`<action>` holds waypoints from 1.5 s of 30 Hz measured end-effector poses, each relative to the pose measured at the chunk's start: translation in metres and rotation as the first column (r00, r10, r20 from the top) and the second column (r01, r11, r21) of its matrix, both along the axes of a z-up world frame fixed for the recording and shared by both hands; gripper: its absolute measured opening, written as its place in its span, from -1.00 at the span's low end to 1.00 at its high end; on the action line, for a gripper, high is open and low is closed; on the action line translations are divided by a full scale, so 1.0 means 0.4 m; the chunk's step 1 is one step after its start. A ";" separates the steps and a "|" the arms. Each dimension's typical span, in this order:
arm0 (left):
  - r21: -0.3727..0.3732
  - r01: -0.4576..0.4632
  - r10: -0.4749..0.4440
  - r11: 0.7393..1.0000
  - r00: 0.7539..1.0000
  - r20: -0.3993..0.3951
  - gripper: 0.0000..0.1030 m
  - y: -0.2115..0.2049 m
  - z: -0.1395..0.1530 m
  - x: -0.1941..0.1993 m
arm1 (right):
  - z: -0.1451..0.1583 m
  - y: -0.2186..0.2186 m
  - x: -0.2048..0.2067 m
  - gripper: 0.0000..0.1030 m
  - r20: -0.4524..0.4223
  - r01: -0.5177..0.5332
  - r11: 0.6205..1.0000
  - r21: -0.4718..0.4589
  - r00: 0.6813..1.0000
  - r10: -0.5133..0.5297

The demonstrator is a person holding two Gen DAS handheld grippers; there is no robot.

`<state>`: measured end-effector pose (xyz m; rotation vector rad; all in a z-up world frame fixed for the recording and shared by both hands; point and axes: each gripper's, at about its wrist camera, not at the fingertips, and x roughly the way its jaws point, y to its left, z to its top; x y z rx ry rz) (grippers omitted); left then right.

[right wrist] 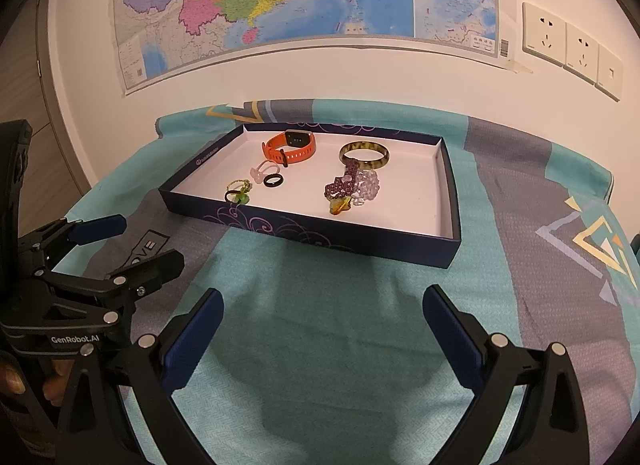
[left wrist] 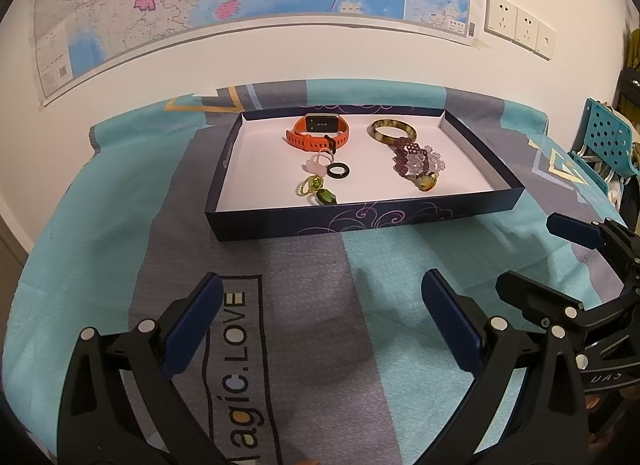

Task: Organize jewelry

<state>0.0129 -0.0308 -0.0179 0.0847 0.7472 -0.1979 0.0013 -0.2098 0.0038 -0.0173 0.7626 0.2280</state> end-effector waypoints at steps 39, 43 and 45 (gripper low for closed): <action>0.006 0.004 -0.004 1.000 1.000 -0.010 0.89 -0.001 -0.004 0.008 | -0.004 -0.010 0.011 0.87 -0.009 0.005 1.000 0.009 1.000 -0.005; 0.008 0.006 -0.006 1.000 1.000 -0.010 0.89 -0.002 -0.005 0.008 | -0.004 -0.012 0.011 0.87 -0.008 0.005 1.000 0.009 1.000 -0.005; 0.010 0.007 -0.006 1.000 1.000 -0.012 0.90 -0.003 -0.006 0.008 | -0.005 -0.013 0.011 0.87 -0.010 0.006 1.000 0.012 1.000 -0.006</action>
